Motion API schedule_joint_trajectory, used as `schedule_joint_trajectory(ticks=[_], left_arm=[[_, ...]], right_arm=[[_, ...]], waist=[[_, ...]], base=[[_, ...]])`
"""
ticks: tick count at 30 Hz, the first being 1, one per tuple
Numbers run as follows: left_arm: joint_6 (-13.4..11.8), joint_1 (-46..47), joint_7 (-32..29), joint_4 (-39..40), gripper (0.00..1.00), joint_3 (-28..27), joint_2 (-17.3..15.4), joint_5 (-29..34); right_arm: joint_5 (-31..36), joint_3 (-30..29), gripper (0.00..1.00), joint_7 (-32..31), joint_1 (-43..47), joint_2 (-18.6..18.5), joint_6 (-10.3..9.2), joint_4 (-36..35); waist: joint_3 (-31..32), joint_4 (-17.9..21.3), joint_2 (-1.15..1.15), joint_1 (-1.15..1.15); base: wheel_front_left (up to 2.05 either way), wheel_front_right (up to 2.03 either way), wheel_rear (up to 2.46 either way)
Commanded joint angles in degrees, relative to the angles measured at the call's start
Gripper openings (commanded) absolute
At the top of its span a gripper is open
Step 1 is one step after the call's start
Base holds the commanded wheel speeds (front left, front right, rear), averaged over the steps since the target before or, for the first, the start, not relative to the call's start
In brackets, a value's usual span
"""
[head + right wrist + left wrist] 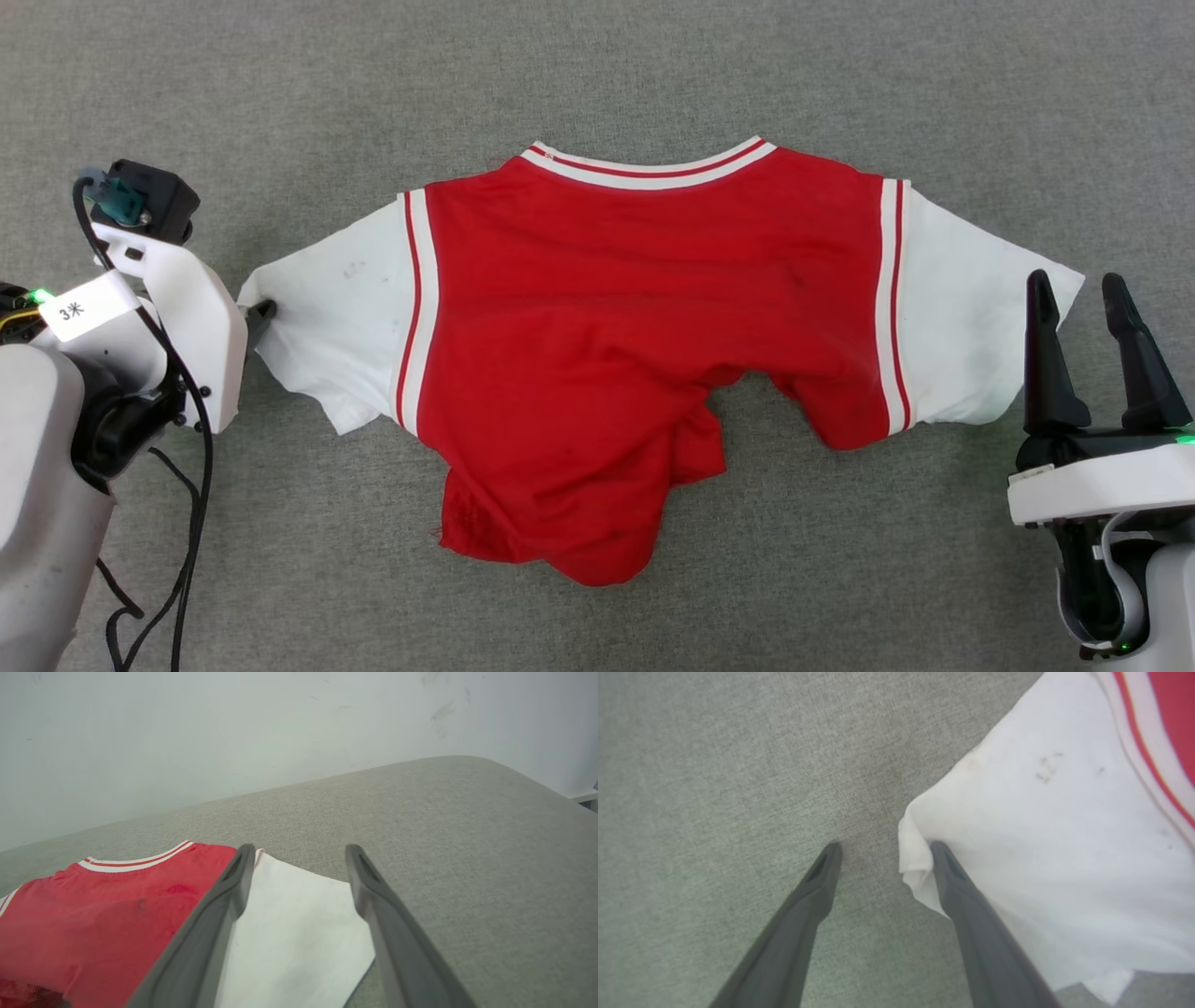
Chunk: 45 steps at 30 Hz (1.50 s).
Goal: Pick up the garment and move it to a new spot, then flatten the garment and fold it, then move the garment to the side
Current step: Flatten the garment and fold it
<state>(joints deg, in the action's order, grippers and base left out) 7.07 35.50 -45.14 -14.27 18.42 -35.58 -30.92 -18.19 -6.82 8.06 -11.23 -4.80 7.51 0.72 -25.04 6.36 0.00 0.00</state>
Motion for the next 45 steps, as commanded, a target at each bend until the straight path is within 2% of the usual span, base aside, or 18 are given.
schedule_joint_trajectory(ticks=[1,4,5,6,7,14,18,25,32,38,41,45], left_arm=[[0.1,-0.6,-0.3,-0.9,1.0,0.9,0.3,0.2],[0.3,-1.4,-1.2,-1.9,1.0,2.1,0.8,-0.9],[0.3,-1.7,-1.4,-2.2,0.63,2.4,1.1,-1.4],[0.4,-1.8,-1.2,-2.2,0.21,2.7,1.4,-1.8],[0.4,-1.8,-0.6,-2.3,0.0,2.7,1.7,-2.2],[-0.7,-2.3,5.9,-1.3,0.0,0.4,3.1,-3.6],[-1.1,-3.7,8.8,1.5,0.0,-1.7,2.8,-5.1],[-2.2,-7.8,10.6,9.3,0.0,-2.5,2.6,-5.7],[-4.3,-12.2,10.4,18.9,0.0,-2.9,2.2,-6.0],[-5.5,-13.5,9.2,26.4,0.0,-2.1,0.9,-4.3],[-5.6,-13.1,8.8,28.7,0.0,-1.6,1.0,-4.1],[-5.5,-11.9,8.3,30.2,0.0,-1.0,1.1,-3.6]], right_arm=[[0.0,0.0,1.0,0.3,-0.6,0.3,-0.04,0.1],[0.2,0.0,1.0,0.3,-0.7,0.2,-0.04,0.1],[0.2,-0.1,1.0,0.3,-0.8,0.2,-0.04,0.2],[0.3,-0.1,1.0,0.2,-0.9,0.1,-0.04,0.2],[0.4,-0.1,1.0,0.1,-0.9,0.1,-0.04,0.2],[1.5,-1.2,1.0,-3.0,-0.7,-1.3,-0.04,1.4],[3.1,-0.4,1.0,-8.0,-1.1,-4.3,-0.04,1.6],[1.1,-1.2,1.0,-21.2,-2.4,-10.4,-0.04,1.2],[-0.2,-1.5,1.0,-39.1,-5.5,-16.6,-0.06,3.4],[-3.1,-1.8,1.0,-53.8,-10.7,-19.2,-0.05,6.6],[-3.4,-1.2,1.0,-58.0,-12.9,-20.0,-0.04,7.9],[-2.2,-0.1,1.0,-60.0,-14.8,-21.0,-0.06,9.1]], waist=[[-0.1,0.0,0.0,0.0],[-0.5,0.0,0.0,0.0],[-0.6,-0.1,0.0,0.0],[-0.7,-0.1,0.0,0.0],[-0.7,-0.2,0.0,0.0],[1.5,-0.6,0.0,0.0],[2.8,-1.1,0.0,0.0],[5.0,-2.7,0.0,0.0],[5.8,-4.2,0.0,0.0],[3.5,-5.6,0.0,0.0],[2.3,-6.5,0.0,0.0],[0.9,-7.7,0.0,0.0]], base=[[0.0,0.0,0.0],[0.0,0.0,0.0],[0.0,0.0,0.0],[0.0,0.0,0.0],[0.0,0.0,0.0],[0.0,0.0,0.0],[0.0,0.0,0.0],[0.0,0.0,0.0],[0.0,0.0,0.0],[0.0,0.0,0.0],[0.0,0.0,0.0],[0.0,0.0,0.0]])
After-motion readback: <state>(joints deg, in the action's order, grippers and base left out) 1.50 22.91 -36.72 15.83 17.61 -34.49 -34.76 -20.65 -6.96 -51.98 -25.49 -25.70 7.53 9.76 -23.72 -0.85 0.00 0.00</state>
